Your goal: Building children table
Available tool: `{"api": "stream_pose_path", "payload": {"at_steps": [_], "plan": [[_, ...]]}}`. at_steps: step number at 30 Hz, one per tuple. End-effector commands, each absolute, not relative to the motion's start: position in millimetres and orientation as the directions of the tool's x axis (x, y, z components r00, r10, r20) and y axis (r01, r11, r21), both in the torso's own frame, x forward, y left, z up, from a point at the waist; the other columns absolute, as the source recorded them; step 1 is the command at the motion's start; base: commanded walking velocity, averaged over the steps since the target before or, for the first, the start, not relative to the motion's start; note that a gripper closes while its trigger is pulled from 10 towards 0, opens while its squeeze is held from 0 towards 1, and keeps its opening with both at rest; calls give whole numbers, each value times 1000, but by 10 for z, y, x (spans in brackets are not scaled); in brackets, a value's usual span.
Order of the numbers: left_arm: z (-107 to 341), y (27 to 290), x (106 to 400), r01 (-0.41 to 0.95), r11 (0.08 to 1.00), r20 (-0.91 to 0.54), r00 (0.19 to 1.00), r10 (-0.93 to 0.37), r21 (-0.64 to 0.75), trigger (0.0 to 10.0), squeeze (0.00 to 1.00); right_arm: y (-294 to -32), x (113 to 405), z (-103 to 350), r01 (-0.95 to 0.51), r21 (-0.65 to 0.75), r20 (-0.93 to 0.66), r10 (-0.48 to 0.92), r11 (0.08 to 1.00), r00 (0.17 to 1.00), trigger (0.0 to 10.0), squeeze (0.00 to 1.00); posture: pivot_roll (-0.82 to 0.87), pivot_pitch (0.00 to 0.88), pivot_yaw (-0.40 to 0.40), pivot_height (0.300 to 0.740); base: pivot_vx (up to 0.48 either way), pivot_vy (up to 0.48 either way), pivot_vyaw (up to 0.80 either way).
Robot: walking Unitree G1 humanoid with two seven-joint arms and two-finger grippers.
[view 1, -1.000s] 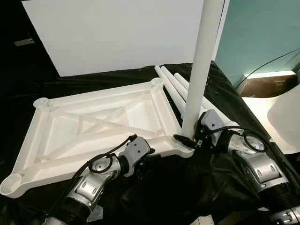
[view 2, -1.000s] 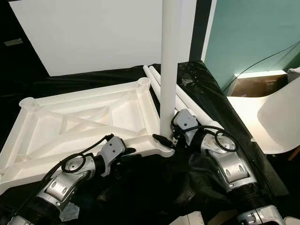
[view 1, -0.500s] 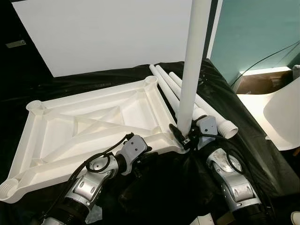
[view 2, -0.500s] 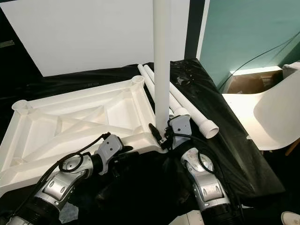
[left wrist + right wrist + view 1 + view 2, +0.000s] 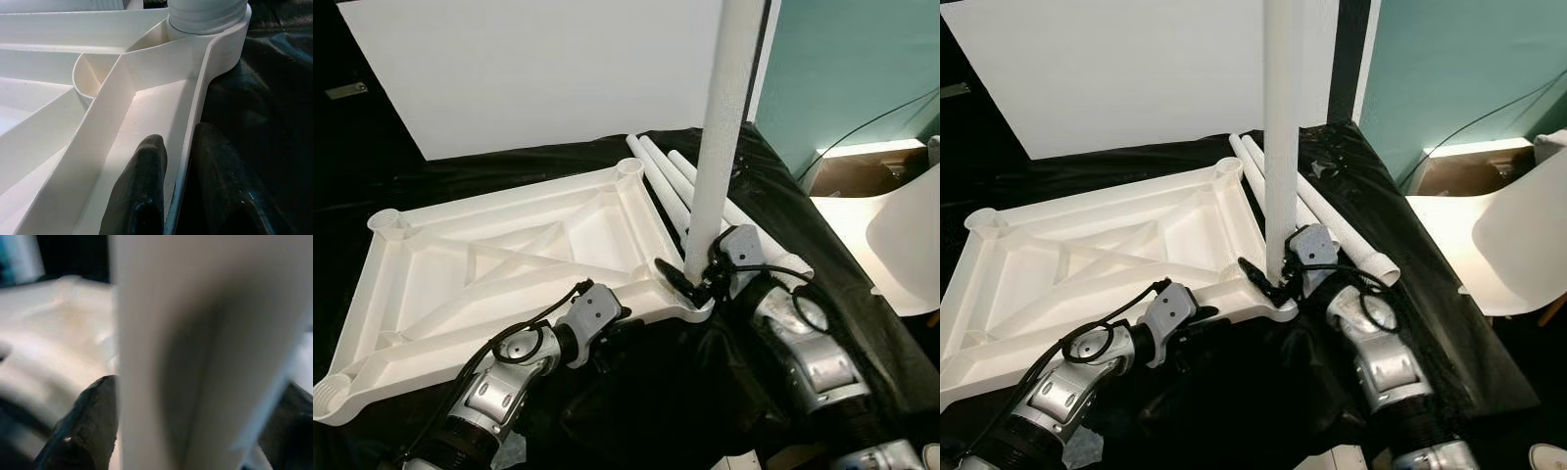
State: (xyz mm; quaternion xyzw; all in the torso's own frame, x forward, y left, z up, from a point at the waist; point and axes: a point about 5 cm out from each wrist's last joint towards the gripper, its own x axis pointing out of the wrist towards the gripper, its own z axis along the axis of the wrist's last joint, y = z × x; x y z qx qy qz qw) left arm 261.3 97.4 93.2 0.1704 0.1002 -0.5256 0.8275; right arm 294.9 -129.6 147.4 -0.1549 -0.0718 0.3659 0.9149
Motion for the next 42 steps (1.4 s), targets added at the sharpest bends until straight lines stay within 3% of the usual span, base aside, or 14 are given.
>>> {"api": "stream_pose_path", "payload": {"at_steps": [1,5,13,14,15,23,26,28,31,33,42], "plan": [[718,969,2500,939,329,-437,340,-833,104,10000,0,-1338,2956,1451,-725,-336,-41,760,601,649,10000,0,-30,0,47,740,0,0,0],[718,959,2500,939,330,-435,340,-834,103,10000,0,-1388,2954,1425,-767,-337,-99,789,547,606,10000,0,-30,0,43,740,0,0,0],[718,953,2493,937,334,-432,344,-834,101,10000,0,-1522,3014,1482,-801,-296,-156,800,521,579,10000,0,-29,0,37,740,0,0,0],[714,945,2484,937,335,-431,345,-834,100,10000,0,-1568,3044,1514,-806,-294,-164,804,514,572,2471,0,-28,0,36,740,0,0,0],[711,936,2475,937,334,-430,343,-835,98,10000,0,-1597,3060,1537,-812,-294,-171,809,503,563,0,0,-31,0,39,740,0,0,0],[718,929,2472,939,329,-430,338,-837,98,10000,0,-1654,3043,1497,-842,-265,-219,821,470,528,0,0,-32,0,43,740,0,0,0],[724,935,2478,940,327,-432,337,-836,100,10000,0,-1555,2921,1373,-863,-230,-227,837,450,497,0,0,-31,0,45,740,0,0,0],[723,936,2477,940,326,-433,336,-836,100,10000,0,-1492,2906,1323,-837,-226,-203,817,498,540,0,0,-31,0,46,740,0,0,0],[720,930,2473,941,324,-434,333,-837,97,10000,0,-1317,2875,1253,-637,-194,-25,646,746,763,0,0,-25,0,43,740,0,0,0],[720,929,2476,941,324,-435,333,-837,97,10000,0,-1253,2800,1286,-539,-126,92,551,833,830,0,0,-20,0,41,740,0,0,0],[709,944,2466,939,329,-437,336,-834,94,10000,0,-1327,2836,1379,-422,-105,173,434,901,884,0,0,-17,0,39,740,0,0,0]]}}
